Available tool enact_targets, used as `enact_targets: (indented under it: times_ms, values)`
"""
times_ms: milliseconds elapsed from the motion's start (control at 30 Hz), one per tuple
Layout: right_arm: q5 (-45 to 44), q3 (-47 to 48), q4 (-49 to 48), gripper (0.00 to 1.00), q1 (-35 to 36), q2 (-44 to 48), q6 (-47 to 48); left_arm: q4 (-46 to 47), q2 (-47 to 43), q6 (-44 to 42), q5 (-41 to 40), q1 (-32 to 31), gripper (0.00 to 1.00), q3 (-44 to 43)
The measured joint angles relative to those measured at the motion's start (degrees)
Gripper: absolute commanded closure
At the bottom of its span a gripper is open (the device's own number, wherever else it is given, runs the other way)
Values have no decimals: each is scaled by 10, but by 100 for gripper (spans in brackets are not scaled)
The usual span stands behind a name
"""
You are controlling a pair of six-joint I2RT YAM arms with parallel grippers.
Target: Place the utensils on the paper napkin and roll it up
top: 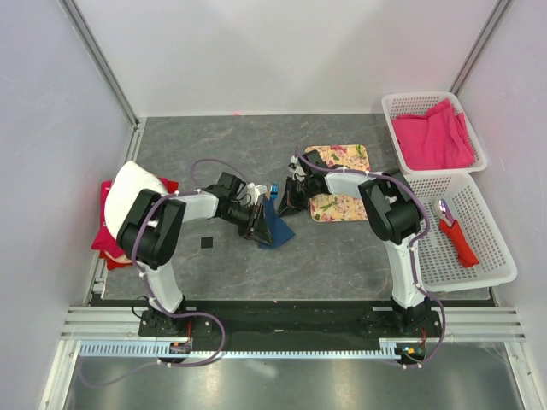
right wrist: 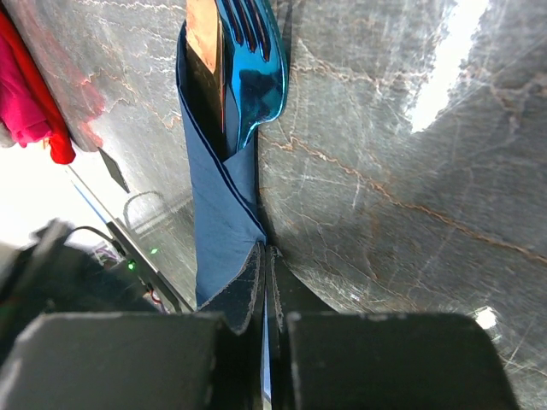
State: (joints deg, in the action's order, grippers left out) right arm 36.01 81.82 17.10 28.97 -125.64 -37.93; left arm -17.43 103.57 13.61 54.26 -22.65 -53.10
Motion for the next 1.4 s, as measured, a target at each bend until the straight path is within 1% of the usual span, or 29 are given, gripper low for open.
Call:
enact_targets:
  times_ms: [167,233,267,300,333,400,433,467,567,633,800,933,1033,1167,1333,1400]
  values:
    - [0,2,1,100,0,-1,0,12,59,16,-3,0,74,0]
    - [0,3,3,92,0,-1,0,14,73,25,5,0,75,-2]
    - [0,3,3,83,0,-1,0,14,76,30,9,0,75,-4]
    - [1,4,5,80,0,-1,0,14,80,33,12,0,75,-5]
    - [3,4,4,73,0,-1,0,15,83,35,16,1,75,-7]
    - [6,7,4,63,1,0,-1,15,87,40,20,2,75,-8]
    - [7,8,4,56,2,0,-1,15,87,41,20,2,75,-8]
    - [9,9,3,53,2,1,-1,15,87,41,20,2,75,-8]
    - [8,14,2,51,5,5,1,15,87,42,21,2,76,-8]
    - [6,18,7,47,7,5,0,15,87,42,20,2,76,-8]
    - [-8,31,16,48,9,4,-1,15,87,42,20,2,76,-8]
    - [-21,35,20,52,12,3,-4,15,87,42,20,2,76,-8]
    - [-27,35,21,52,14,2,-8,16,87,42,20,2,76,-8]
    - [-28,38,19,54,15,-2,-14,16,87,42,20,2,76,-8]
    - [-20,44,4,53,16,-11,-27,16,87,42,20,2,76,-8]
    - [-15,43,-5,54,16,-13,-31,16,87,42,20,2,76,-8]
